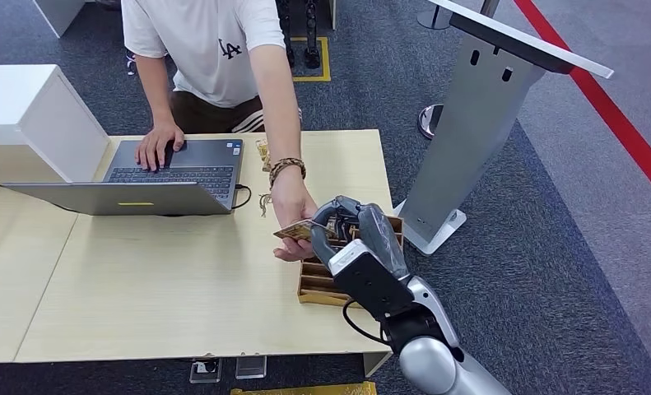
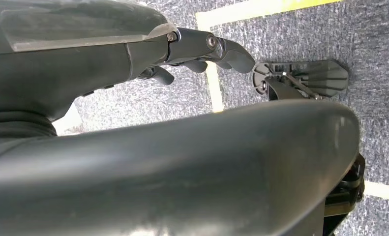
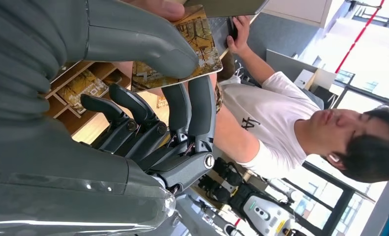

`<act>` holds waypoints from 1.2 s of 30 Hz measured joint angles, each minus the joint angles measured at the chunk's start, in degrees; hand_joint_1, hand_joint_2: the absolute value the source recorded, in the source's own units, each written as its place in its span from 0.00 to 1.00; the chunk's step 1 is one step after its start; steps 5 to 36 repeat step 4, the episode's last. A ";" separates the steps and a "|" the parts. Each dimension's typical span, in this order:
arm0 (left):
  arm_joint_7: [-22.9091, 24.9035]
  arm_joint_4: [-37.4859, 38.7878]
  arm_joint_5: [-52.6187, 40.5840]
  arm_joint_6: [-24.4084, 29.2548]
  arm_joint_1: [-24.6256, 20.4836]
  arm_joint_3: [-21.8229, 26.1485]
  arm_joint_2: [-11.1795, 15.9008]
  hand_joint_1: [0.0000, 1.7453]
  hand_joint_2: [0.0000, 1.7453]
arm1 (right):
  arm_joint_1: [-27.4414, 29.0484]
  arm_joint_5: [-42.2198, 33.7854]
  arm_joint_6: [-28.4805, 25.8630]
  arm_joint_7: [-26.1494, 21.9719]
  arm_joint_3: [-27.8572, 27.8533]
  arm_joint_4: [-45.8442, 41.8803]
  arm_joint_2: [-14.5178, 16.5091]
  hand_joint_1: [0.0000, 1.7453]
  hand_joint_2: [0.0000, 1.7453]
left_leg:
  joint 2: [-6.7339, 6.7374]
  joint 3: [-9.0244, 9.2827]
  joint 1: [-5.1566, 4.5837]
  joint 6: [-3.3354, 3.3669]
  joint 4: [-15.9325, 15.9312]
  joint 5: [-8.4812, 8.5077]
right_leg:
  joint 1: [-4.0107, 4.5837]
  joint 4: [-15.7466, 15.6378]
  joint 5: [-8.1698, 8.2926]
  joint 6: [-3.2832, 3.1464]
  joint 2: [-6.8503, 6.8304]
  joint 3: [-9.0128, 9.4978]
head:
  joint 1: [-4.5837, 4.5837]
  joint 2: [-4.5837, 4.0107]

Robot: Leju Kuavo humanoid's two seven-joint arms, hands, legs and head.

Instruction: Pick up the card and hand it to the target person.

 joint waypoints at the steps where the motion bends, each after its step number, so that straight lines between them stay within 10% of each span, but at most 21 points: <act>1: -0.02 0.00 0.00 -0.09 0.00 0.00 0.00 0.00 0.00 | 0.00 0.15 -0.11 -0.04 0.00 0.15 0.07 1.00 1.00 | 0.00 0.00 0.00 0.00 0.00 0.00 | 0.00 0.00 0.00 0.00 0.00 0.00 | 0.00 0.00; 2: -0.02 0.00 0.00 -0.16 0.00 0.00 0.00 0.00 0.00 | 0.00 0.31 -0.23 -0.06 0.00 0.30 0.14 1.00 1.00 | 0.00 0.00 0.00 0.00 0.00 0.00 | 0.00 0.00 0.00 0.00 0.00 0.00 | 0.00 0.00; 4: -0.02 0.00 0.00 -0.29 0.00 0.00 0.00 0.00 0.33 | 0.00 0.57 -0.42 -0.08 0.00 0.52 0.24 0.97 1.00 | 0.00 0.00 0.00 0.00 0.00 0.00 | 0.00 0.00 0.00 0.00 0.00 0.00 | 0.00 0.00; 36: -0.02 0.00 0.00 -0.29 0.00 0.00 0.00 0.00 0.33 | 0.00 0.57 -0.42 -0.08 0.00 0.52 0.24 0.97 1.00 | 0.00 0.00 0.00 0.00 0.00 0.00 | 0.00 0.00 0.00 0.00 0.00 0.00 | 0.00 0.00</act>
